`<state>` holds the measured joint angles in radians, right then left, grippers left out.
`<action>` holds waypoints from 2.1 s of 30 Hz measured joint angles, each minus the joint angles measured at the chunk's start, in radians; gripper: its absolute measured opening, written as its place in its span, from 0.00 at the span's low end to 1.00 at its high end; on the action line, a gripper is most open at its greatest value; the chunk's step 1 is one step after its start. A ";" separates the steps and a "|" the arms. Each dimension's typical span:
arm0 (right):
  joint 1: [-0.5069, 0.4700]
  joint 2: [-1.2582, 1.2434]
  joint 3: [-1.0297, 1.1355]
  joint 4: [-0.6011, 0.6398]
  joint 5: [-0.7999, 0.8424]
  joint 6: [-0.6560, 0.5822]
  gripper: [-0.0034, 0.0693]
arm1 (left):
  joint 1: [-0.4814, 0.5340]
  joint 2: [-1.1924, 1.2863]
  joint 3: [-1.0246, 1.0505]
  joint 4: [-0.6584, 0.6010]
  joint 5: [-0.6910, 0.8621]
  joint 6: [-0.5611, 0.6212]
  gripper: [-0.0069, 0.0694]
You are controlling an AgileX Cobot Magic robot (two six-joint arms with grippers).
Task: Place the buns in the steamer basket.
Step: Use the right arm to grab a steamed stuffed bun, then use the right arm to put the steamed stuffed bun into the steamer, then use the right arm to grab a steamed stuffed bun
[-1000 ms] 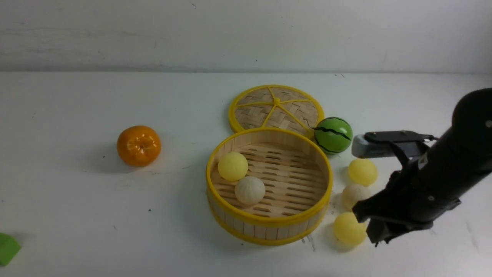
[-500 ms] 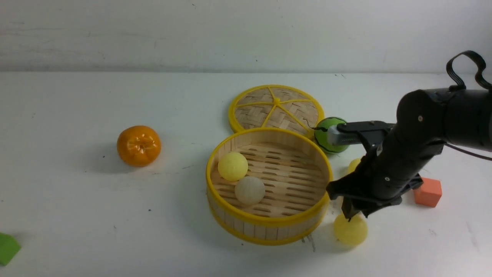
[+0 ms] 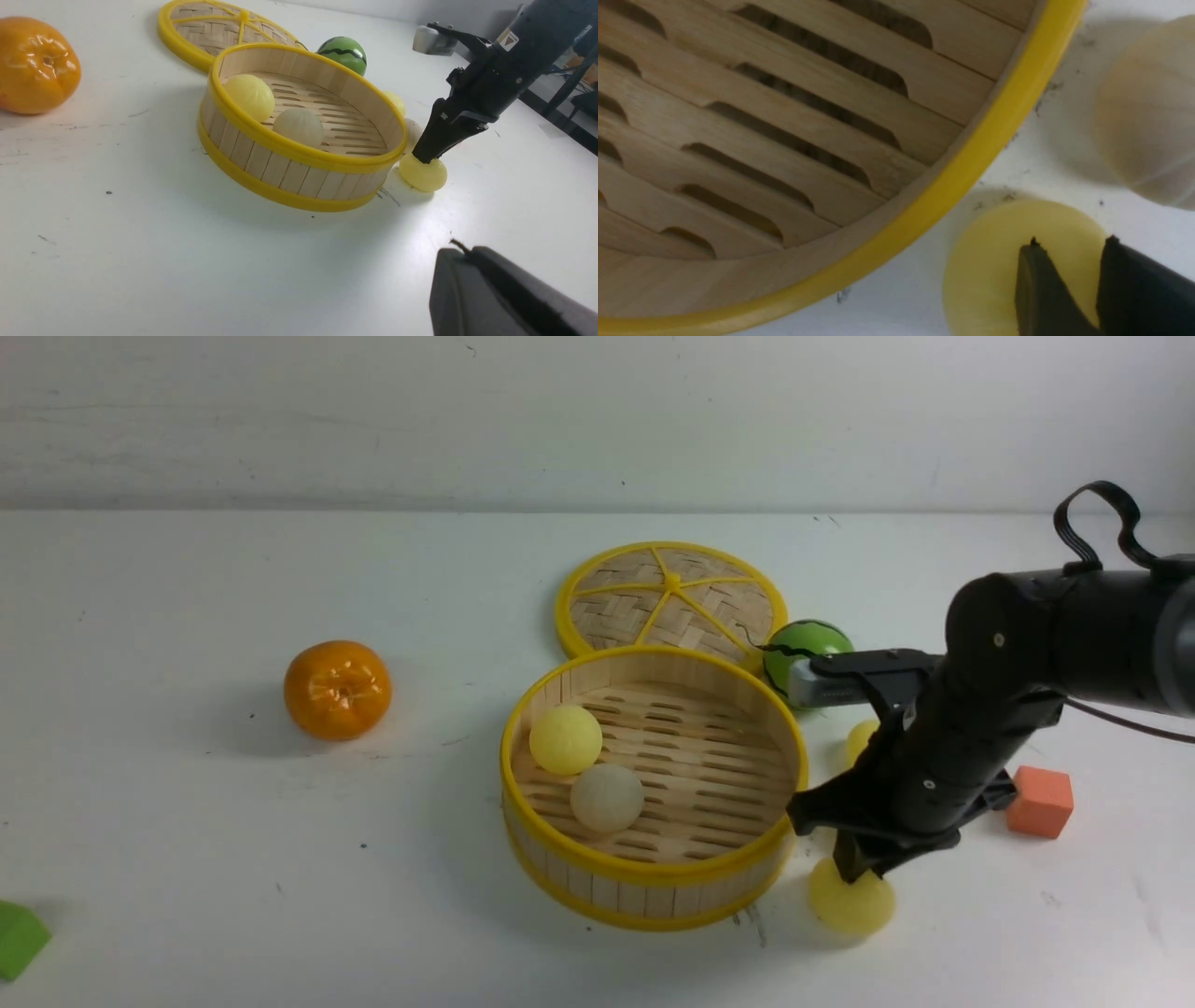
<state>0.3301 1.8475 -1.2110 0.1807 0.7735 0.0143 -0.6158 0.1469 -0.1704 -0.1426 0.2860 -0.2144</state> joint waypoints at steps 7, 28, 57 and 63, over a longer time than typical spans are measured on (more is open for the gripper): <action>0.000 -0.018 -0.003 0.000 0.031 -0.036 0.04 | 0.000 0.000 0.000 0.000 0.000 0.000 0.10; 0.078 0.101 -0.330 0.229 0.112 -0.151 0.08 | 0.000 0.000 0.000 0.000 0.000 0.000 0.10; -0.090 -0.050 -0.086 -0.026 0.063 0.052 0.30 | 0.000 0.000 0.000 0.000 0.000 0.001 0.10; -0.090 0.020 -0.118 -0.018 0.006 0.052 0.37 | 0.000 0.000 0.000 0.000 0.000 0.001 0.11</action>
<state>0.2399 1.8679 -1.3291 0.1624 0.7798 0.0664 -0.6158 0.1469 -0.1704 -0.1426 0.2860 -0.2135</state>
